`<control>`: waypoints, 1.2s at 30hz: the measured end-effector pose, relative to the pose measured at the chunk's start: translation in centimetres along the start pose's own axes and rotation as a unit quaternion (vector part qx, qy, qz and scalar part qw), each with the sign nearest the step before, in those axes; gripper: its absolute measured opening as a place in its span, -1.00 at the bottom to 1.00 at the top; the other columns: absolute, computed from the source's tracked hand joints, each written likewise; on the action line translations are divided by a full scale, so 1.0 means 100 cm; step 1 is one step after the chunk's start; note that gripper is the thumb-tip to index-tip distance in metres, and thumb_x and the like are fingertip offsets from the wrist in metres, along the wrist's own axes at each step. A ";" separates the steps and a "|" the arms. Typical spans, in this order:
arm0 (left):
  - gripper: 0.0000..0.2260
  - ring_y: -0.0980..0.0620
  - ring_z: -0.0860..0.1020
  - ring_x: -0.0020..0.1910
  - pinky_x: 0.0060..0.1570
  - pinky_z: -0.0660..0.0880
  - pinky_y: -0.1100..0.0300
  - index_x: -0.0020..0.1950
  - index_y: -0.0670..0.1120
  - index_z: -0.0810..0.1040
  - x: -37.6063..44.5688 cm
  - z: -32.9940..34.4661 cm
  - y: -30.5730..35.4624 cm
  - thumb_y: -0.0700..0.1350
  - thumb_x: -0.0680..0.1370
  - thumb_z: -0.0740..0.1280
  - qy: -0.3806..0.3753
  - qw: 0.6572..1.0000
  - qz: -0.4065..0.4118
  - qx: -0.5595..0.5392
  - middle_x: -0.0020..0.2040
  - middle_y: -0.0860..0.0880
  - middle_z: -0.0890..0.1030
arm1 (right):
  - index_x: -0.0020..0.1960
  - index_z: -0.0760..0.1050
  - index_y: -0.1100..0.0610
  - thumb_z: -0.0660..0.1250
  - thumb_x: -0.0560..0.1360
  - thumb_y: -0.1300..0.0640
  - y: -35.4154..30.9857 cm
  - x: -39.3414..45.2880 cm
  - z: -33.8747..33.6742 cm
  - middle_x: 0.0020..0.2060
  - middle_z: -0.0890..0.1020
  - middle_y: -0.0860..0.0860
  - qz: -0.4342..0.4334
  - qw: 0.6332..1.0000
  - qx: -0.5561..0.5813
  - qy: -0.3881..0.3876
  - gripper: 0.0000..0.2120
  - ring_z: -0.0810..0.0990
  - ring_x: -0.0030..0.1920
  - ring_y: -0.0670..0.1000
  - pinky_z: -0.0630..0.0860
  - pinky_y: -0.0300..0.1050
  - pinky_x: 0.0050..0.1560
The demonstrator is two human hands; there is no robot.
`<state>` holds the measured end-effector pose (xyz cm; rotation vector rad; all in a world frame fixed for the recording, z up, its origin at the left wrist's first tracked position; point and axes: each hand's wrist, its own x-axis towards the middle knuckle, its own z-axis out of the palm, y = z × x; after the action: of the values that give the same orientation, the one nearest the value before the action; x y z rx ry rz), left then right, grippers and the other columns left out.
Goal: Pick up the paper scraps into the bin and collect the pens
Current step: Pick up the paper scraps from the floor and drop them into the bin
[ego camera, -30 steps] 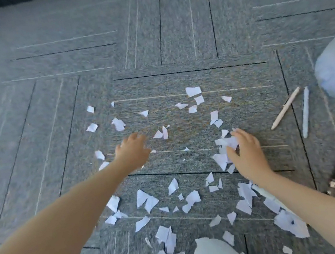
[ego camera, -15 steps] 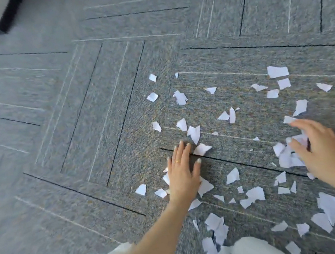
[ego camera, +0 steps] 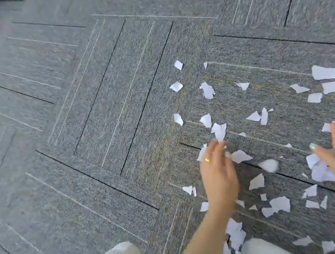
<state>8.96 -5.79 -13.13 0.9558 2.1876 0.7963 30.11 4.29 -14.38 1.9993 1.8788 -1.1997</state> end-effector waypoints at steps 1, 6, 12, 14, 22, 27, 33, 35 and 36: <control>-0.68 0.15 0.23 0.37 0.42 0.15 0.06 0.36 0.04 0.37 0.024 -0.006 -0.004 -0.06 0.61 0.13 0.058 0.998 -0.014 0.005 0.40 0.12 0.31 | 0.47 -0.25 -0.17 -0.18 0.13 -0.55 -0.001 -0.001 -0.001 0.45 -0.34 -0.20 -0.001 1.000 -0.003 -0.006 -0.01 -0.39 0.44 -0.08 -0.36 0.23 0.41; -0.59 -0.03 0.21 0.39 0.40 0.16 0.02 0.41 -0.03 0.29 0.119 -0.048 -0.027 -0.03 0.56 0.19 0.084 0.978 -0.097 0.167 0.42 0.00 0.26 | 0.46 -0.29 -0.20 -0.20 0.12 -0.57 -0.007 -0.004 -0.004 0.31 -0.41 -0.34 -0.001 0.999 -0.016 -0.032 -0.01 -0.47 0.34 -0.20 -0.38 0.22 0.40; -0.75 0.03 0.44 0.19 0.30 0.34 0.06 0.21 -0.06 0.53 0.070 -0.024 0.006 -0.11 0.55 0.23 -0.039 0.980 0.155 0.119 0.20 0.00 0.51 | 0.31 -0.48 -0.26 -0.33 -0.02 -0.67 -0.022 -0.014 -0.017 0.32 -0.49 -0.28 0.018 0.997 -0.009 -0.072 0.01 -0.53 0.32 -0.18 -0.47 0.14 0.37; -0.70 0.02 0.38 0.25 0.32 0.30 0.04 0.30 -0.05 0.44 0.133 -0.030 0.015 -0.12 0.57 0.20 0.049 0.990 0.074 0.110 0.28 -0.02 0.43 | 0.30 -0.50 -0.24 -0.35 -0.04 -0.68 -0.023 -0.012 -0.018 0.33 -0.50 -0.27 0.026 0.996 -0.011 -0.086 0.03 -0.55 0.32 -0.19 -0.49 0.12 0.35; -0.66 0.07 0.35 0.28 0.36 0.29 0.14 0.31 -0.06 0.43 0.150 -0.041 0.020 -0.28 0.56 0.15 -0.072 0.979 0.076 0.173 0.29 0.02 0.41 | 0.18 -0.54 -0.47 -0.32 -0.03 -0.68 -0.016 -0.004 -0.021 0.18 -0.61 -0.39 0.053 0.991 -0.014 -0.118 -0.14 -0.64 0.22 -0.23 -0.32 0.26 0.42; -0.64 0.09 0.33 0.30 0.36 0.28 0.03 0.36 0.01 0.36 0.196 -0.043 0.036 -0.09 0.55 0.21 -0.010 0.985 0.115 0.130 0.34 0.06 0.33 | 0.21 -0.58 -0.31 -0.44 -0.04 -0.61 -0.028 -0.005 -0.029 0.20 -0.63 -0.20 0.064 0.984 -0.057 -0.156 -0.10 -0.62 0.25 -0.13 -0.47 0.13 0.34; -0.54 -0.05 0.22 0.44 0.41 0.26 0.00 0.46 -0.11 0.22 0.282 -0.046 0.043 -0.21 0.56 0.18 -0.018 0.984 -0.017 0.174 0.49 -0.07 0.14 | 0.16 -0.68 -0.26 -0.58 -0.11 -0.59 -0.028 -0.004 -0.032 0.13 -0.70 -0.16 0.067 0.976 -0.096 -0.186 -0.09 -0.63 0.25 -0.03 -0.43 0.22 0.35; -0.62 0.07 0.40 0.29 0.28 0.42 0.17 0.37 -0.08 0.38 0.237 -0.043 0.043 -0.28 0.55 0.18 -0.058 0.986 0.044 0.151 0.43 -0.03 0.29 | 0.17 -0.68 -0.25 -0.62 -0.15 -0.59 -0.030 -0.004 -0.034 0.12 -0.71 -0.16 0.071 0.973 -0.099 -0.196 -0.05 -0.63 0.26 -0.02 -0.43 0.23 0.34; -0.68 0.13 0.50 0.12 0.12 0.50 0.30 0.28 -0.08 0.48 0.212 -0.042 0.041 -0.28 0.55 0.18 -0.082 0.985 0.065 0.140 0.35 -0.02 0.42 | 0.17 -0.68 -0.24 -0.62 -0.15 -0.59 -0.030 -0.004 -0.035 0.11 -0.72 -0.17 0.070 0.972 -0.099 -0.199 -0.05 -0.64 0.26 -0.02 -0.43 0.24 0.34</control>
<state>-4.04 11.91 -13.65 1.2662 2.1449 0.4524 29.04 6.67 -10.61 1.6134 1.5650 -1.2096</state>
